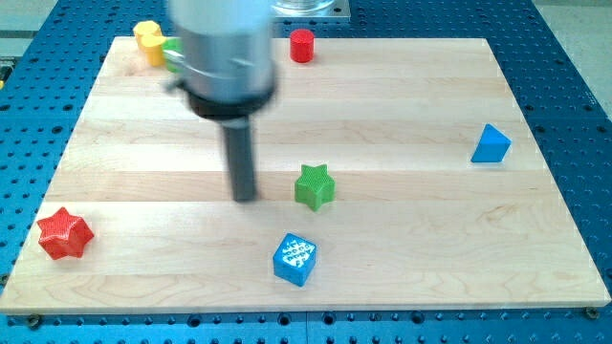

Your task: Move the green star near the red circle

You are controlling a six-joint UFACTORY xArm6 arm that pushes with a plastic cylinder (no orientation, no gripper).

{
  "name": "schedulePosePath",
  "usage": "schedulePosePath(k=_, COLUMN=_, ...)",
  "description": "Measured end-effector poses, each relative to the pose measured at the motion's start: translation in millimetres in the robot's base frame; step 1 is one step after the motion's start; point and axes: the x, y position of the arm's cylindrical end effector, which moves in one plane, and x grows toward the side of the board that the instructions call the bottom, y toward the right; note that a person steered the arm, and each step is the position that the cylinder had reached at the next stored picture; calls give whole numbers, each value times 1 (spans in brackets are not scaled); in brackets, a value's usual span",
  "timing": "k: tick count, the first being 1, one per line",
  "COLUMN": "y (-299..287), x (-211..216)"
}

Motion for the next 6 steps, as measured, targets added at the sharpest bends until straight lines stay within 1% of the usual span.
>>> schedulePosePath(k=1, y=-13, x=32)
schedulePosePath(k=2, y=65, x=56)
schedulePosePath(k=3, y=135, x=56)
schedulePosePath(k=4, y=135, x=10)
schedulePosePath(k=5, y=127, x=-61)
schedulePosePath(k=6, y=124, x=-102)
